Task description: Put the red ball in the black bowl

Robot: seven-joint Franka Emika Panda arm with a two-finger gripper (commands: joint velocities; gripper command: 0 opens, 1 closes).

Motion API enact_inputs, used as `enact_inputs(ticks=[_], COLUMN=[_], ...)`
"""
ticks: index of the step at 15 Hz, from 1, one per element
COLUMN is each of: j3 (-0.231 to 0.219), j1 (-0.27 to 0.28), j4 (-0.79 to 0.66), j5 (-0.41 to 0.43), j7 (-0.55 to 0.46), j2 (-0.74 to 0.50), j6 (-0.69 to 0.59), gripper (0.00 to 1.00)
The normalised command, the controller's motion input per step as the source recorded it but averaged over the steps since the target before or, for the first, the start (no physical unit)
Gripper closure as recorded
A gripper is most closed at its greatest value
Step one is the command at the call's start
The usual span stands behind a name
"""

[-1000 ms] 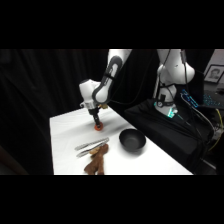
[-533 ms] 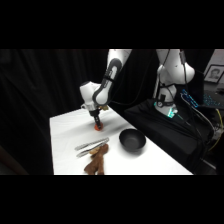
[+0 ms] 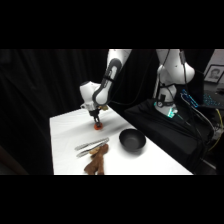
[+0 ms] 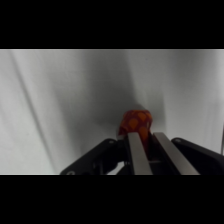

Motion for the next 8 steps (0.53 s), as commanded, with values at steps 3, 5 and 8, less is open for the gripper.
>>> enact_inputs(ticks=[3, 5, 8], j3=[-0.022, -0.080, -0.090], j1=[0.026, 0.084, 0.099], j4=[-0.04, -0.13, -0.20], j5=[-0.049, -0.131, -0.152], j7=[0.00, 0.05, 0.06], j2=[-0.11, -0.26, -0.37], j6=[0.05, -0.02, -0.06], gripper=[0.95, 0.95, 0.95])
